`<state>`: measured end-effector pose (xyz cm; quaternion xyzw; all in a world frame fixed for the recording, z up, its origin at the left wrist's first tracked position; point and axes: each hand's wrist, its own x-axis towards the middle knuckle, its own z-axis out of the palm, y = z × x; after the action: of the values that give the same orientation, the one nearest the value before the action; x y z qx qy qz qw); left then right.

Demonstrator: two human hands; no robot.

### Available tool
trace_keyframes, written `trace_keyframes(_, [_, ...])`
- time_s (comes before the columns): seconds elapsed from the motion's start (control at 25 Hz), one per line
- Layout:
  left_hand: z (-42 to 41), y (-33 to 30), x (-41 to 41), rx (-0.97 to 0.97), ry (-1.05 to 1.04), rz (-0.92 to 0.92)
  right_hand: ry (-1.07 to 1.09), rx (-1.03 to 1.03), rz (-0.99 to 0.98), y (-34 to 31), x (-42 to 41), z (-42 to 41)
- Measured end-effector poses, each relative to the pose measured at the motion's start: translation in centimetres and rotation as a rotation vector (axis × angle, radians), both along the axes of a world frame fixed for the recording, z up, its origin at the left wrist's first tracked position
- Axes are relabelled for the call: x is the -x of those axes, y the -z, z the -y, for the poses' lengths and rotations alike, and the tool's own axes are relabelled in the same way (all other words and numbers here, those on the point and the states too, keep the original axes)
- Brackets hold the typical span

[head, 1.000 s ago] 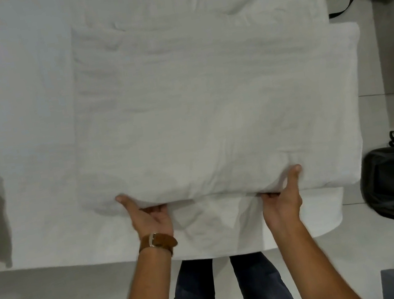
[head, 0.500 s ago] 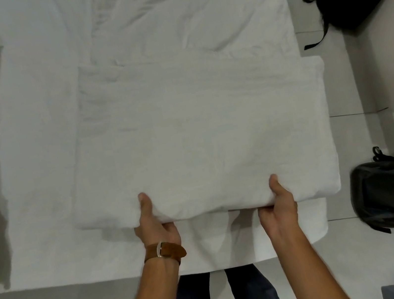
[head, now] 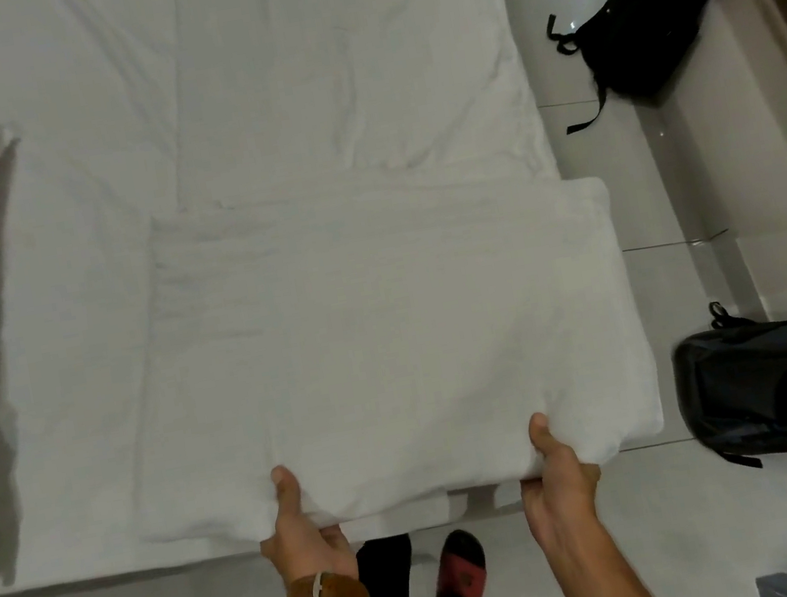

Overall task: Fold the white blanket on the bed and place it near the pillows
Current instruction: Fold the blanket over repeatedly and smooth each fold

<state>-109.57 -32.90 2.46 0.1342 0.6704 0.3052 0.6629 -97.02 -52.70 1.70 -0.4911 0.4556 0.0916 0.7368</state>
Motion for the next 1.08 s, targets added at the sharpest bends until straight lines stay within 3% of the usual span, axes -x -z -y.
trace_keyframes(0.28, [8.6,-0.8,9.0,0.056,-0.051,-0.121,-0.014,0.089,-0.12,0.2,9.1,8.0])
trace_keyframes(0.44, [11.3,-2.8,9.6,0.023,-0.072,-0.153,0.013,0.105,-0.059,-1.6,10.5,10.3])
trace_keyframes(0.64, [7.8,-4.3,4.3,-0.026,-0.073,-0.055,-0.048,0.12,0.088,-4.1,5.4,7.0])
trace_keyframes(0.88, [1.1,-7.3,-4.6,-0.197,-0.015,0.13,-0.03,0.049,0.123,-7.0,-3.8,0.7])
trace_keyframes(1.08, [-6.1,-9.2,-11.7,-0.286,0.021,0.2,-0.149,0.105,0.355,-10.1,-12.7,-5.2])
